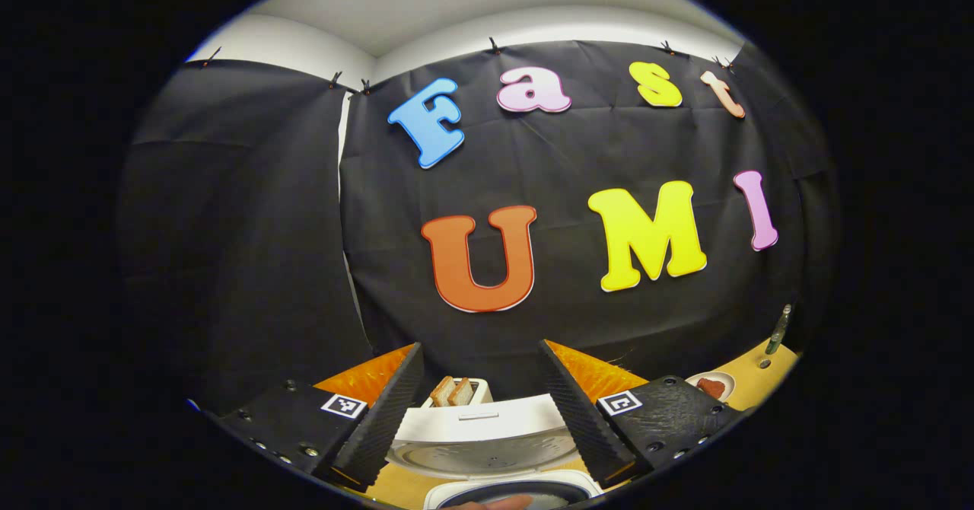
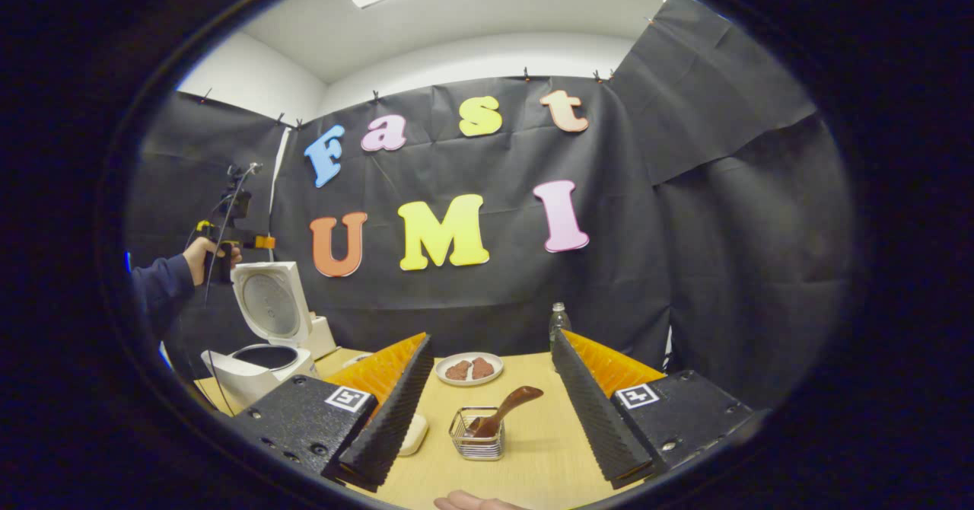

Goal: Close the left gripper, press the button to open the rice cooker; take a wooden spoon from the chopstick holder with the right hand, scoop a spoonful of rice and pour it into the rice cooker, then put the wooden spoon back into the chopstick holder.

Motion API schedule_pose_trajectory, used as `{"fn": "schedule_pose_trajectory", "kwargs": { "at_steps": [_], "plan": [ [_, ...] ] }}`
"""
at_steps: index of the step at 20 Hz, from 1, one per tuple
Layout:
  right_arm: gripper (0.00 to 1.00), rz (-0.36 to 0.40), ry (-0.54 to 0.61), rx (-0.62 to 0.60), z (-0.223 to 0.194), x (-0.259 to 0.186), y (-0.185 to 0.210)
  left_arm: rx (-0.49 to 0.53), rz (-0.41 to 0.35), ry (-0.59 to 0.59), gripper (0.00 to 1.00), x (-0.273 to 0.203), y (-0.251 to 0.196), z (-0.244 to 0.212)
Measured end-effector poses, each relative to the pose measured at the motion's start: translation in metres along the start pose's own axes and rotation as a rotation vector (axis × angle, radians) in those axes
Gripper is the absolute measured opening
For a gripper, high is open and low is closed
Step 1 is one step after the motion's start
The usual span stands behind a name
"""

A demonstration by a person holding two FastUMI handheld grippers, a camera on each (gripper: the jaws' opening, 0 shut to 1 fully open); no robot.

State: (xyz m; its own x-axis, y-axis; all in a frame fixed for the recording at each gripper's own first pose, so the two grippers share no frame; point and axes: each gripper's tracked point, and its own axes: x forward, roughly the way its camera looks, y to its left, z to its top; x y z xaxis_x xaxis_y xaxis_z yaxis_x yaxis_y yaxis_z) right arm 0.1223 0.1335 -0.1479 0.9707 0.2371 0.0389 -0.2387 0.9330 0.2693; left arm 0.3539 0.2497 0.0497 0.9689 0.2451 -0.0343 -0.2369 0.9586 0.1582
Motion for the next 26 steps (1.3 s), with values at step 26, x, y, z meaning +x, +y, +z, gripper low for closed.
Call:
{"fn": "schedule_pose_trajectory", "kwargs": {
  "at_steps": [26],
  "plan": [
    [1.0, 0.023, 0.025, 0.044, -0.018, -0.046, 0.003, -0.128, -0.009, 0.227, 0.93, -0.05, -0.006, -0.048]
  ]
}}
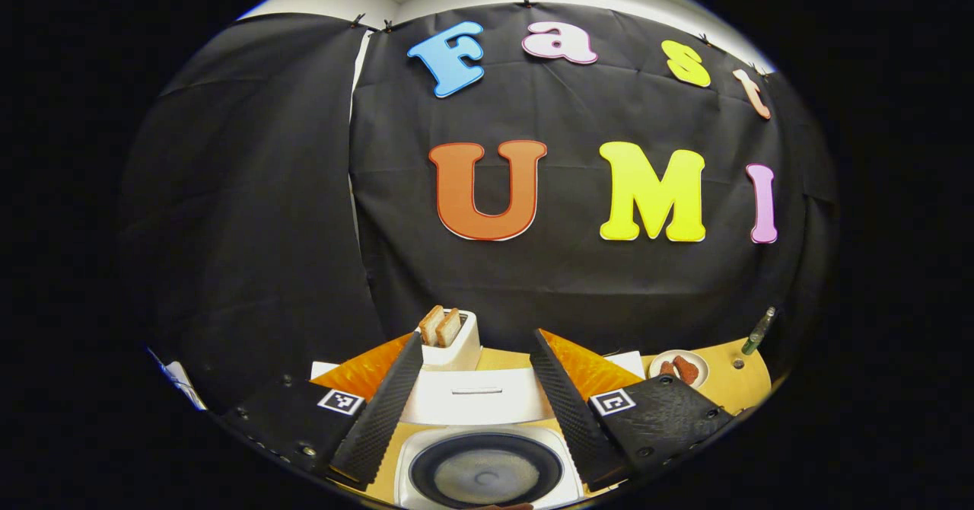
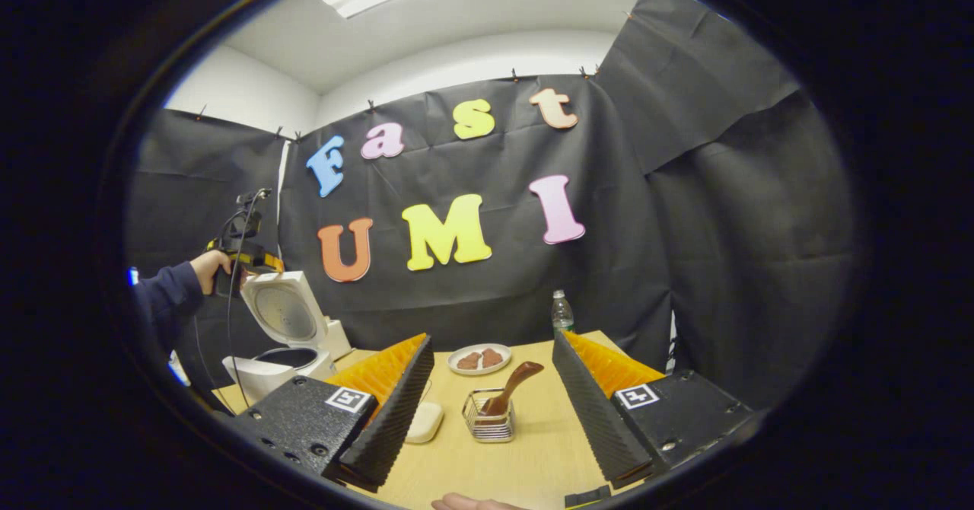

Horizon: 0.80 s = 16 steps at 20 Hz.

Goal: Close the left gripper, press the button to open the rice cooker; take a wooden spoon from the chopstick holder with the right hand, scoop a spoonful of rice and pour it into the rice cooker, then put the wooden spoon back into the chopstick holder.

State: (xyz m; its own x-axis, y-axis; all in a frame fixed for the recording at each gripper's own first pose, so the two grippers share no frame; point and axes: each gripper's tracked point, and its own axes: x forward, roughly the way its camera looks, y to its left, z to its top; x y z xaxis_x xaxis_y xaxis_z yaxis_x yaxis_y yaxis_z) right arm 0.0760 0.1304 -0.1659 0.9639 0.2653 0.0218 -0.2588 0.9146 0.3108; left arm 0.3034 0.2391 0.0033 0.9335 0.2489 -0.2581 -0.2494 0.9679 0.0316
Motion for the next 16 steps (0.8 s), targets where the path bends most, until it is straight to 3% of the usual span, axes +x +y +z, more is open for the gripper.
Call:
{"fn": "schedule_pose_trajectory", "kwargs": {
  "at_steps": [5, 8, 9, 16],
  "plan": [
    [0.96, 0.024, -0.001, 0.023, -0.005, -0.005, 0.008, -0.044, 0.0, 0.231, 0.92, -0.015, 0.001, -0.078],
    [1.0, 0.022, 0.002, 0.012, -0.007, -0.003, 0.007, -0.026, -0.004, 0.272, 0.87, -0.025, 0.0, -0.103],
    [0.96, 0.026, 0.007, 0.015, -0.008, -0.003, 0.009, -0.032, -0.007, 0.299, 0.88, -0.027, 0.0, -0.114],
    [1.0, 0.062, 0.026, 0.007, -0.017, -0.004, 0.024, -0.021, -0.026, 0.367, 0.89, -0.039, -0.003, -0.155]
  ]
}}
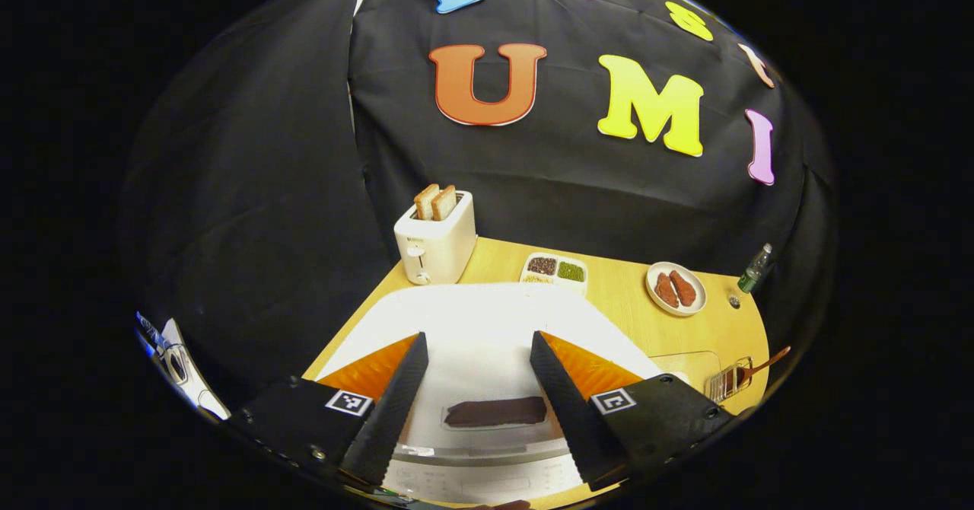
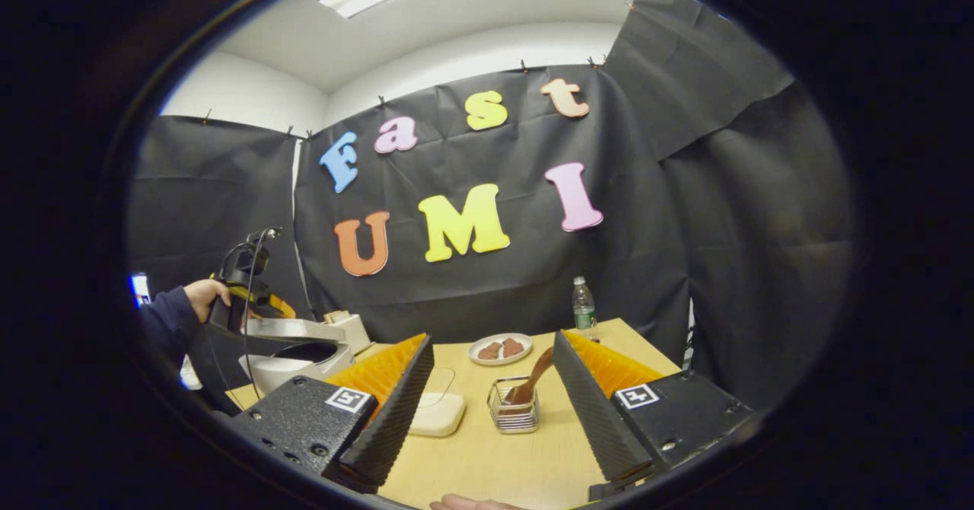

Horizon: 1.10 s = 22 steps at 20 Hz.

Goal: Close the left gripper, press the button to open the rice cooker; take a wooden spoon from the chopstick holder with the right hand, scoop a spoonful of rice and pour it into the rice cooker, then put the wooden spoon back into the chopstick holder.

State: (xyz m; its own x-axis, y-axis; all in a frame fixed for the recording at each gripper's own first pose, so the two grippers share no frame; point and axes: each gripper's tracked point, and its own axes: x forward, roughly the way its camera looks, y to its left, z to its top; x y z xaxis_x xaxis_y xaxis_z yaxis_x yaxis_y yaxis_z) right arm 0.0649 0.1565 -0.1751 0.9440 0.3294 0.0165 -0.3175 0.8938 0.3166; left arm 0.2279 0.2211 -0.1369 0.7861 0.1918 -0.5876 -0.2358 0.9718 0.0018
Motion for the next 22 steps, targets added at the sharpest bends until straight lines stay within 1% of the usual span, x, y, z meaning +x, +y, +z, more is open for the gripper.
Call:
{"fn": "schedule_pose_trajectory", "kwargs": {
  "at_steps": [3, 4, 5, 6, 8, 9, 11, 12, 13, 17, 18, 21, 22],
  "plan": [
    [1.0, 0.0, 0.015, 0.002, -0.009, 0.002, -0.002, 0.01, 0.001, 0.039, 0.89, -0.006, -0.001, -0.022],
    [0.96, 0.003, 0.027, 0.012, -0.013, 0.004, -0.002, 0.013, 0.003, 0.054, 0.89, -0.005, -0.001, -0.028],
    [1.0, 0.008, 0.04, 0.022, -0.018, 0.005, -0.002, 0.015, 0.004, 0.067, 0.89, -0.005, -0.001, -0.035],
    [0.96, 0.014, 0.048, 0.028, -0.021, 0.007, -0.003, 0.016, 0.005, 0.077, 0.9, -0.005, -0.002, -0.04],
    [0.96, 0.034, 0.042, 0.049, -0.022, 0.007, 0.0, 0.025, 0.003, 0.085, 0.9, -0.007, -0.001, -0.046],
    [1.0, 0.048, 0.037, 0.056, -0.022, 0.007, 0.003, 0.029, 0.0, 0.087, 0.9, -0.009, -0.002, -0.048],
    [1.0, 0.067, 0.045, 0.056, -0.029, 0.009, 0.005, 0.028, -0.001, 0.075, 0.9, -0.014, -0.003, -0.048],
    [0.96, 0.065, 0.052, 0.055, -0.032, 0.012, 0.004, 0.027, -0.001, 0.069, 0.9, -0.015, -0.003, -0.049],
    [0.96, 0.064, 0.057, 0.055, -0.034, 0.014, 0.004, 0.029, 0.0, 0.067, 0.9, -0.016, -0.003, -0.051],
    [0.96, 0.084, 0.077, 0.066, -0.039, 0.016, 0.011, 0.029, 0.002, 0.052, 0.9, -0.02, -0.003, -0.055],
    [1.0, 0.084, 0.077, 0.063, -0.039, 0.018, 0.011, 0.029, 0.003, 0.05, 0.9, -0.02, -0.004, -0.055],
    [1.0, 0.082, 0.073, 0.055, -0.038, 0.016, 0.012, 0.034, 0.004, 0.043, 0.9, -0.021, -0.004, -0.058],
    [0.96, 0.082, 0.074, 0.052, -0.037, 0.014, 0.013, 0.03, 0.003, 0.049, 0.9, -0.021, -0.004, -0.062]
  ]
}}
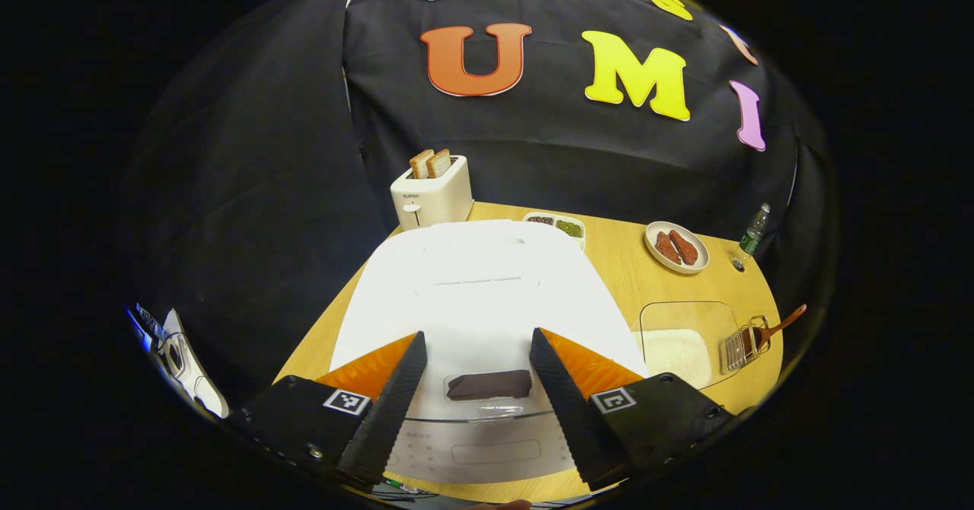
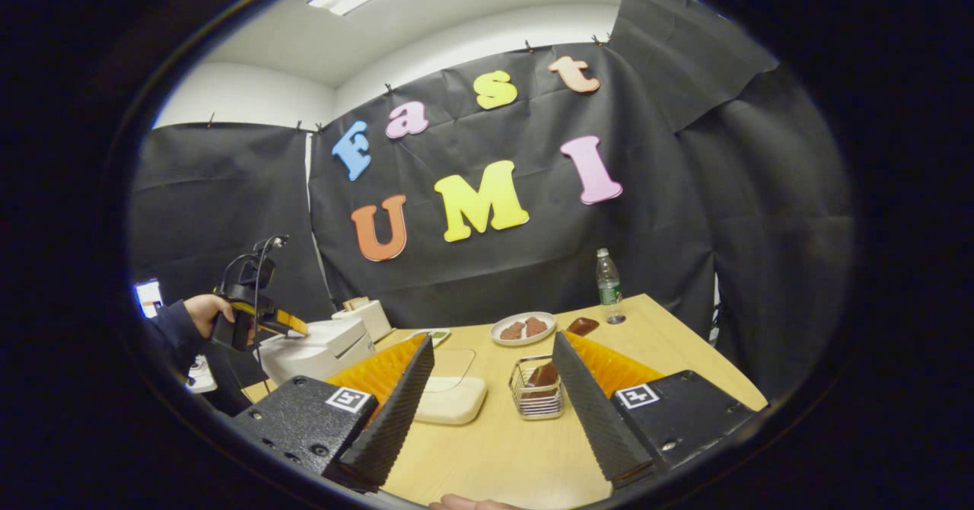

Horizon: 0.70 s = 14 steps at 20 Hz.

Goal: Close the left gripper, press the button to open the rice cooker; take a wooden spoon from the chopstick holder with the right hand, scoop a spoonful of rice and pour it into the rice cooker, then put the wooden spoon back into the chopstick holder.

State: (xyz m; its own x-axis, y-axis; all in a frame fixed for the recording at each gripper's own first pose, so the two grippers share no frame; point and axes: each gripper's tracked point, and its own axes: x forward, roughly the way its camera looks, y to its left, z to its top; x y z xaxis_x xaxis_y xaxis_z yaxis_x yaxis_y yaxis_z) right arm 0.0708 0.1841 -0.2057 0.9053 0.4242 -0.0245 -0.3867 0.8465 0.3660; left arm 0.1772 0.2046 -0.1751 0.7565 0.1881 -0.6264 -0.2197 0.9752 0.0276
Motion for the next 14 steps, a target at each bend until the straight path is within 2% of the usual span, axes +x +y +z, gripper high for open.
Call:
{"fn": "schedule_pose_trajectory", "kwargs": {
  "at_steps": [3, 4, 5, 6, 7, 8, 10, 11, 12, 14],
  "plan": [
    [0.96, -0.001, 0.002, -0.006, 0.0, -0.007, 0.001, 0.024, -0.005, -0.025, 0.92, 0.001, -0.001, -0.003],
    [1.0, -0.005, 0.001, -0.005, 0.001, -0.009, 0.001, 0.022, -0.008, -0.031, 0.91, 0.002, -0.001, -0.003],
    [0.96, -0.008, 0.001, -0.007, 0.001, -0.011, 0.0, 0.016, -0.01, -0.04, 0.92, 0.003, -0.001, -0.002],
    [1.0, -0.011, -0.002, -0.009, 0.003, -0.013, 0.002, 0.016, -0.011, -0.044, 0.92, 0.004, -0.001, -0.003],
    [0.96, -0.015, -0.006, -0.013, 0.006, -0.016, 0.003, 0.018, -0.011, -0.05, 0.92, 0.004, 0.0, -0.004],
    [1.0, -0.022, -0.011, -0.018, 0.006, -0.018, 0.002, 0.014, -0.01, -0.059, 0.92, 0.003, -0.001, -0.004],
    [1.0, -0.033, -0.01, -0.034, 0.008, -0.023, 0.006, 0.022, -0.012, -0.067, 0.92, 0.004, -0.002, -0.005],
    [0.96, -0.034, -0.011, -0.044, 0.01, -0.028, 0.01, 0.01, -0.015, -0.068, 0.93, 0.004, 0.0, -0.005],
    [1.0, -0.038, -0.015, -0.056, 0.014, -0.031, 0.012, -0.009, -0.016, -0.078, 0.92, 0.005, -0.001, -0.003],
    [1.0, -0.043, -0.047, -0.084, 0.026, -0.035, 0.016, -0.012, -0.012, -0.134, 0.92, 0.002, -0.003, 0.001]
  ]
}}
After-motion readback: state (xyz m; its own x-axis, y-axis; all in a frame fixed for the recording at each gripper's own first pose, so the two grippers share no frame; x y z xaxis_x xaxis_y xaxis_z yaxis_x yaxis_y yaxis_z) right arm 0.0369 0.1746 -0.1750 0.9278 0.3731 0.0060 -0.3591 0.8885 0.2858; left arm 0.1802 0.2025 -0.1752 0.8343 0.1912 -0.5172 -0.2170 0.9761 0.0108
